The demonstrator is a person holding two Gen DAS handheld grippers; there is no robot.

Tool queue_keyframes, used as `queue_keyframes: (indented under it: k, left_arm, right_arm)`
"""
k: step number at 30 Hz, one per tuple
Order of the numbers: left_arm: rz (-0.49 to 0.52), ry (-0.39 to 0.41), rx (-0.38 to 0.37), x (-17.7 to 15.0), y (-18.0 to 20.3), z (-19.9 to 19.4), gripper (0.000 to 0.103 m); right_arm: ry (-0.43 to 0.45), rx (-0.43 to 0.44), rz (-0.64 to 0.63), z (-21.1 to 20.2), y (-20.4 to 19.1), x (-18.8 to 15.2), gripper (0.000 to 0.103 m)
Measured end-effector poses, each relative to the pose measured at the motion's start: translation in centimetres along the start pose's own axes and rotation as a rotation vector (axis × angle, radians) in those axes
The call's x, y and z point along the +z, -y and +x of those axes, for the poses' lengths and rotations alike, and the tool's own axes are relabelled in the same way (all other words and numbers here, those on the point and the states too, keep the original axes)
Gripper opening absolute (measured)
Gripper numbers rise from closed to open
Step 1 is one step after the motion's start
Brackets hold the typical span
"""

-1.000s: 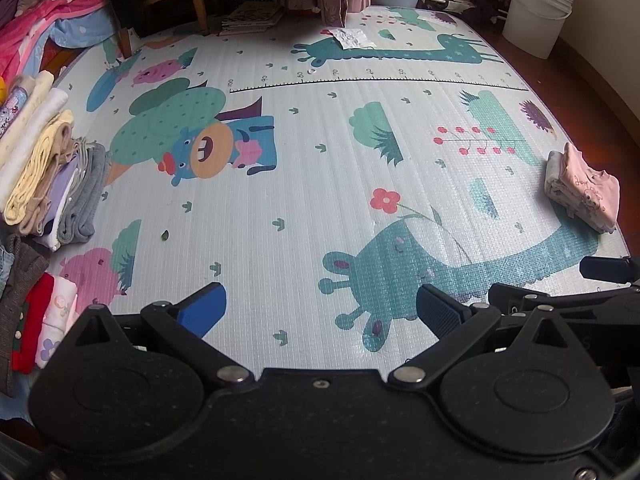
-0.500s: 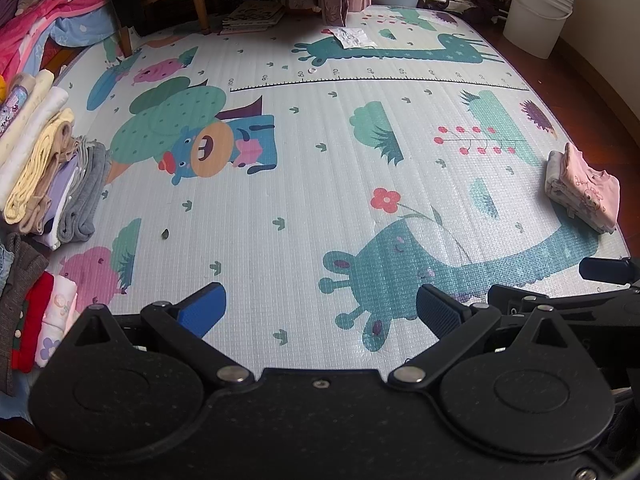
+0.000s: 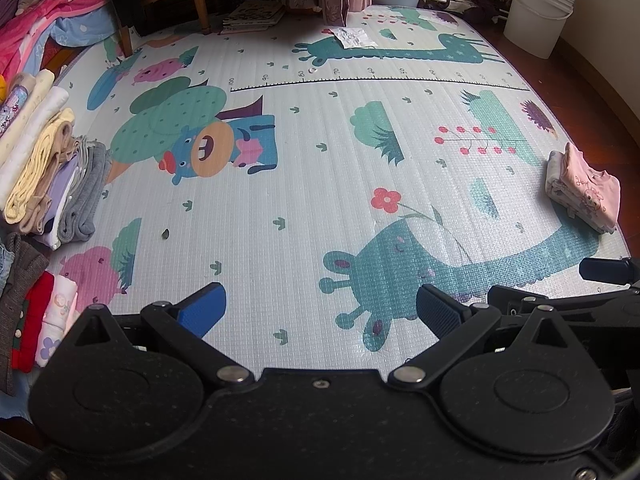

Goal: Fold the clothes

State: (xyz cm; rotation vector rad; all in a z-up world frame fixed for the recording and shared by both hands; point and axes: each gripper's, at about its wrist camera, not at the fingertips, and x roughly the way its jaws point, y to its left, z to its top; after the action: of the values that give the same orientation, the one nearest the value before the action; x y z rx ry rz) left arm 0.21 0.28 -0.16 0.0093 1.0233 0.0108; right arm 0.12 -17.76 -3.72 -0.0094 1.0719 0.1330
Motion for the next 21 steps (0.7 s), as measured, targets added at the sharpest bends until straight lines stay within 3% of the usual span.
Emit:
queue_keyframes:
  k: [15, 21]
  left_arm:
    - [-0.004, -0.006, -0.001, 0.17, -0.29, 0.01, 0.102]
    - [-0.050, -0.007, -0.001, 0.40, -0.64, -0.19, 0.102]
  right_arm:
    - [0.001, -0.006, -0.010, -0.02, -0.20, -0.01, 0.103]
    - [0.000, -0.001, -0.009, -0.07, -0.19, 0.41, 0.103]
